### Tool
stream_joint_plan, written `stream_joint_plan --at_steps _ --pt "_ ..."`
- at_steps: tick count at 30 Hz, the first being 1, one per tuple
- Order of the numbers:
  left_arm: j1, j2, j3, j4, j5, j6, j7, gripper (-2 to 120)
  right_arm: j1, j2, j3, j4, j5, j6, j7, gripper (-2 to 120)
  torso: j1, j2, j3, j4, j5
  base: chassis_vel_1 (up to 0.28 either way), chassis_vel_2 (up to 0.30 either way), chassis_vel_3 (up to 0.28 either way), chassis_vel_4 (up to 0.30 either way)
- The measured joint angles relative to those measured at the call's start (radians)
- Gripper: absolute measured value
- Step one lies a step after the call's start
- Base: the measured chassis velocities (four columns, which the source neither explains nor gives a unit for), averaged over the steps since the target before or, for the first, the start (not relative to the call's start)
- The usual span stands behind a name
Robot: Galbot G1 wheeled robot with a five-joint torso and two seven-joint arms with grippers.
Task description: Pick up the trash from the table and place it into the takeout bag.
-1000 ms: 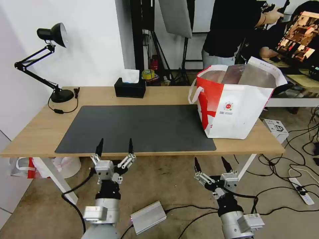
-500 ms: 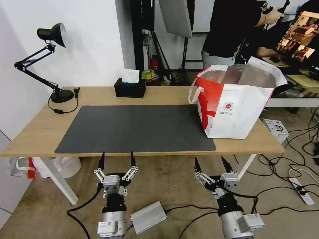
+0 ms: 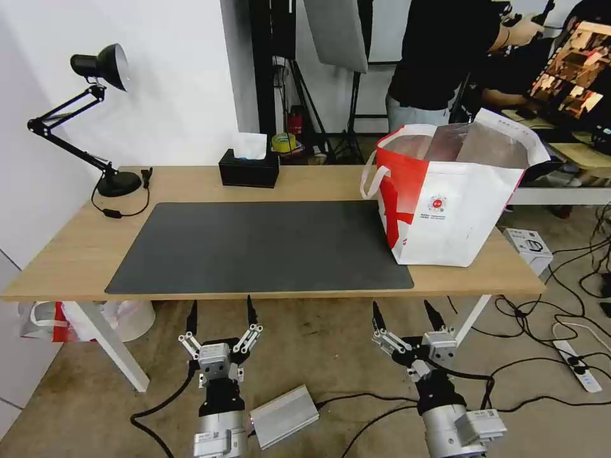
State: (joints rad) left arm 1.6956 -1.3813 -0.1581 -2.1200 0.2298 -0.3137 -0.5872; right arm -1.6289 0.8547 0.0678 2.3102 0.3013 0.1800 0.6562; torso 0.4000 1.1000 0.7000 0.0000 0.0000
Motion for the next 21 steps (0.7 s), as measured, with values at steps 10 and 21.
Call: stream_joint_plan --at_steps 10,21 --pt "0.005 -0.006 0.0 0.01 -0.002 -0.01 -0.001 100 0.0 0.0 0.0 0.0 0.0 0.0 0.0 100 0.0 0.0 0.0 0.0 0.0 0.0 0.0 0.0 0.0" --pt "0.005 -0.006 0.0 0.01 -0.004 -0.01 -0.001 100 0.0 0.0 0.0 0.0 0.0 0.0 0.0 100 0.0 0.0 0.0 0.0 0.0 0.0 0.0 0.0 0.0"
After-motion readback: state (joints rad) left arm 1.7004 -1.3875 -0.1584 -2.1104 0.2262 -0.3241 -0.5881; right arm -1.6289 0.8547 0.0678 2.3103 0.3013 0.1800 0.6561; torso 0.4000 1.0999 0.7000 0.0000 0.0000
